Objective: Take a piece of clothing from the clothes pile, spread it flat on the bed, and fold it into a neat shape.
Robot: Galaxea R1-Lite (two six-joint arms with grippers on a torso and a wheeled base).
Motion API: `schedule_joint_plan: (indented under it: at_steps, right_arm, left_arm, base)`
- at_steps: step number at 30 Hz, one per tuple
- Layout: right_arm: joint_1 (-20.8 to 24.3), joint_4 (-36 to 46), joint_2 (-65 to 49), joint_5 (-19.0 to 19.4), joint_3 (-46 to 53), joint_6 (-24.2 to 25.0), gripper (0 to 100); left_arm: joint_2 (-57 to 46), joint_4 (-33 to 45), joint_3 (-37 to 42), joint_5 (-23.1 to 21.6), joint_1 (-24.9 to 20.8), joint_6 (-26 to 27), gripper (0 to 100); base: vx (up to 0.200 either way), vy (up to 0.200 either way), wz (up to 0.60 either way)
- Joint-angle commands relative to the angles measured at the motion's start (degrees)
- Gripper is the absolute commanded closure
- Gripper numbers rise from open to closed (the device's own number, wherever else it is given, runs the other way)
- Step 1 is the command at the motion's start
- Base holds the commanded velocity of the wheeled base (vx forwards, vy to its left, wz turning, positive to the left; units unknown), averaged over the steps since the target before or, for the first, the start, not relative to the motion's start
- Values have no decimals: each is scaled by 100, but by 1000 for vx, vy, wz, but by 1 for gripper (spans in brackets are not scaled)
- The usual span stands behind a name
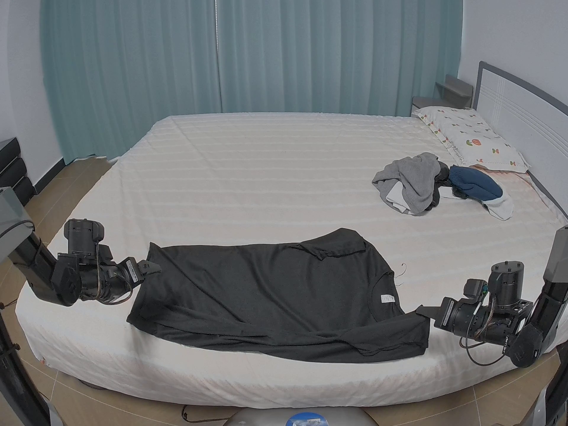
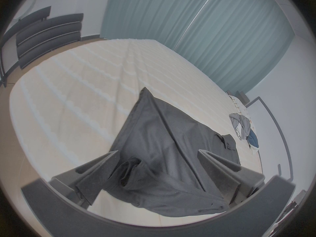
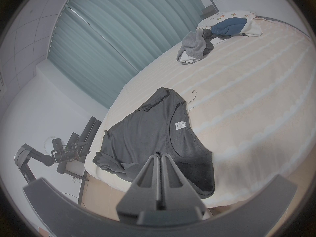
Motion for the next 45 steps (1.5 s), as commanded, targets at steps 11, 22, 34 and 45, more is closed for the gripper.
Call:
schedule_joint_plan:
  at_steps: [11,22,34,45]
  right_arm:
    - [54,-9,280,21,-265,18,100]
    - [54,0,289,100,-300,27,100]
    - [-16,-9,429,91,-344,27,100]
    - [-7,-18,341,91,-361,27,100]
  left_arm:
    - [1096,646,-848,-647,78,1258,0]
    - [1140,602,-778,-348,61,1293,100]
    - [1008,584,-567,610,43,1363,100]
    - [376,593,-224,654,149,1320,100]
  base:
    - [0,0,0]
    - [0,0,0]
    - [0,0,0]
    - [0,0,0]
